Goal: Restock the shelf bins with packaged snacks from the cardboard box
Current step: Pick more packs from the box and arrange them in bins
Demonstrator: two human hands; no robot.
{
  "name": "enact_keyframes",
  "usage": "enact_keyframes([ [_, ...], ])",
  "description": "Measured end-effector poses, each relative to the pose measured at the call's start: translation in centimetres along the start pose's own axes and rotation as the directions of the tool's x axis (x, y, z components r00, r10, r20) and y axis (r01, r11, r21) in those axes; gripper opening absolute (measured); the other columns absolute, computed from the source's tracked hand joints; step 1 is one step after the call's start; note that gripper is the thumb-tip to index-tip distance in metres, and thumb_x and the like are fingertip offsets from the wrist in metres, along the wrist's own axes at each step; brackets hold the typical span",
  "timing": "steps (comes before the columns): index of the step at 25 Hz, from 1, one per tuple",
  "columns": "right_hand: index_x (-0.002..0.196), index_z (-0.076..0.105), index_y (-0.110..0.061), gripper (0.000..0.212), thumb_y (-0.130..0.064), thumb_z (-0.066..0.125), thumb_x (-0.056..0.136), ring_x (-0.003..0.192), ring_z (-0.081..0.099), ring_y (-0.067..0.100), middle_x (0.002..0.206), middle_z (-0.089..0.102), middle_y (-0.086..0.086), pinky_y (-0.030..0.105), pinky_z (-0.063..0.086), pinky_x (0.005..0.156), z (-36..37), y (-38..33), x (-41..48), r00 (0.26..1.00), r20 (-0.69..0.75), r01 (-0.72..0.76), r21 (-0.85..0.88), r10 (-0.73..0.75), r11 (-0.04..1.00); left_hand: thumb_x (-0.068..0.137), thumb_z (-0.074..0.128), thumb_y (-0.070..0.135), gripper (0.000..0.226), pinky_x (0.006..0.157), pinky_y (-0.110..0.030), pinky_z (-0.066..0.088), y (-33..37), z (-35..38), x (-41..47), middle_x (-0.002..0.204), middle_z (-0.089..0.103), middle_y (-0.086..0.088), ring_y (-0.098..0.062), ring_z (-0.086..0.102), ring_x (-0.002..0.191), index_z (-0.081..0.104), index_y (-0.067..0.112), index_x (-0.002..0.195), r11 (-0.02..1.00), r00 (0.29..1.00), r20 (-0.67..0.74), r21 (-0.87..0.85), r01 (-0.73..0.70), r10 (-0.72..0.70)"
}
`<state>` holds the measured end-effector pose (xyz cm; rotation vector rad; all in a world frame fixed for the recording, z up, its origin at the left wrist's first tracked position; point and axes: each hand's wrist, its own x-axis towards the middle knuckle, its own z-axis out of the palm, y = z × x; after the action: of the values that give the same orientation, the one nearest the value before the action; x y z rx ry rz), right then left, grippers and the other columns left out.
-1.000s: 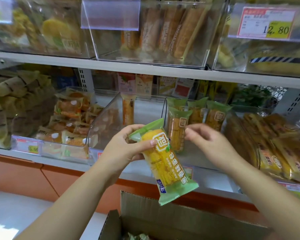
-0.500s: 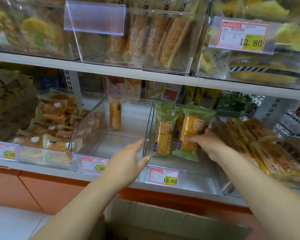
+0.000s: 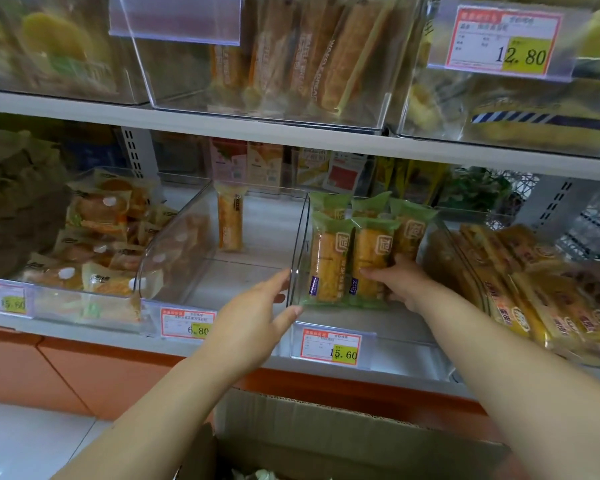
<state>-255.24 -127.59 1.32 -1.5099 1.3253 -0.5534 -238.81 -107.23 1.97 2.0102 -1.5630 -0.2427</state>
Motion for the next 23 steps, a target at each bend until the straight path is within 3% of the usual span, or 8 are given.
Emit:
enact_keyframes([
  [3, 0.132, 0.051, -0.015, 0.057, -0.020, 0.076, 0.082, 0.122, 0.054, 0.027, 0.135, 0.057, 0.006, 0.035, 0.042, 0.098, -1.1, -0.4, -1.4, 0.999, 0.022, 0.034, -0.065, -0.033, 0.997, 0.095, 0.056, 0.041, 0.064, 0.101, -0.025, 0.040, -0.1, 0.0, -0.3, 0.147, 0.047, 0.007, -0.009, 0.048, 0.129, 0.028, 0.031, 0.152, 0.999, 1.000, -0.025, -0.038, 0.005, -0.006],
  [5, 0.131, 0.053, -0.016, 0.051, -0.025, 0.073, 0.085, 0.116, 0.058, 0.023, 0.130, 0.060, 0.004, 0.031, 0.043, 0.092, -1.9, -0.8, -3.5, 0.982, -0.100, 0.139, -0.180, -0.158, 0.974, 0.094, 0.059, 0.038, 0.065, 0.108, -0.026, 0.034, -0.2, 0.3, -1.0, 0.149, 0.044, 0.005, -0.010, 0.042, 0.134, 0.031, 0.027, 0.151, 0.999, 0.996, -0.091, -0.034, -0.026, 0.023],
  [8, 0.128, 0.053, -0.024, 0.041, -0.028, 0.066, 0.089, 0.092, 0.062, 0.013, 0.108, 0.065, -0.001, 0.029, 0.050, 0.079, -2.3, 0.0, -10.1, 0.857, -0.272, 0.393, -0.207, -0.439, 0.896, 0.094, 0.058, 0.032, 0.050, 0.103, -0.022, 0.033, 0.7, 0.6, -3.3, 0.135, 0.054, 0.002, -0.013, 0.047, 0.125, 0.047, 0.021, 0.141, 0.976, 0.943, -0.252, 0.072, -0.205, 0.217],
  [10, 0.118, 0.057, -0.029, 0.027, -0.025, 0.062, 0.092, 0.079, 0.064, 0.011, 0.093, 0.066, -0.003, 0.029, 0.055, 0.067, -2.4, 1.8, -14.9, 0.842, -0.170, 0.497, -0.128, -0.513, 0.858, 0.091, 0.054, 0.030, 0.039, 0.092, -0.020, 0.040, 1.8, 1.3, -5.4, 0.118, 0.061, 0.003, -0.011, 0.054, 0.108, 0.057, 0.020, 0.128, 0.937, 0.907, -0.236, 0.077, -0.340, 0.348],
  [13, 0.113, 0.061, -0.028, 0.020, -0.021, 0.059, 0.094, 0.074, 0.068, 0.012, 0.093, 0.071, 0.001, 0.029, 0.056, 0.065, -2.3, 6.2, -18.4, 0.915, 0.308, 0.334, -0.213, -0.261, 0.918, 0.090, 0.048, 0.035, 0.032, 0.085, -0.031, 0.050, 2.5, 5.0, -9.1, 0.111, 0.063, 0.008, -0.013, 0.058, 0.104, 0.061, 0.027, 0.119, 0.883, 0.883, 0.077, 0.050, -0.467, 0.463],
  [15, 0.124, 0.059, -0.025, 0.030, -0.026, 0.059, 0.094, 0.094, 0.067, 0.014, 0.109, 0.070, 0.001, 0.028, 0.052, 0.082, -1.6, 11.1, -18.1, 0.840, 0.538, 0.302, -0.563, 0.064, 0.769, 0.093, 0.049, 0.035, 0.034, 0.091, -0.034, 0.050, 2.0, 8.4, -11.5, 0.121, 0.060, 0.009, -0.013, 0.055, 0.115, 0.058, 0.031, 0.125, 0.874, 0.822, 0.365, 0.043, -0.485, 0.438],
  [18, 0.137, 0.051, -0.018, 0.045, -0.026, 0.058, 0.094, 0.116, 0.056, 0.020, 0.135, 0.057, 0.004, 0.025, 0.043, 0.093, 0.1, 18.5, -17.5, 0.789, 0.508, 0.263, -0.788, 0.347, 0.556, 0.096, 0.050, 0.034, 0.044, 0.101, -0.030, 0.042, 0.3, 12.5, -14.6, 0.137, 0.052, 0.005, -0.017, 0.048, 0.128, 0.049, 0.029, 0.139, 0.897, 0.695, 0.675, 0.110, -0.429, 0.249],
  [23, 0.155, 0.006, -0.027, 0.100, -0.026, 0.074, 0.081, 0.144, 0.023, 0.033, 0.160, 0.007, 0.014, 0.033, 0.032, 0.109, 0.7, 25.5, -18.0, 0.698, 0.362, 0.261, -0.932, 0.618, 0.251, 0.095, 0.054, 0.037, 0.054, 0.106, -0.038, 0.039, -1.4, 15.1, -17.2, 0.142, 0.046, -0.004, -0.027, 0.044, 0.131, 0.040, 0.025, 0.146, 0.851, 0.504, 0.863, 0.228, -0.474, 0.049],
])
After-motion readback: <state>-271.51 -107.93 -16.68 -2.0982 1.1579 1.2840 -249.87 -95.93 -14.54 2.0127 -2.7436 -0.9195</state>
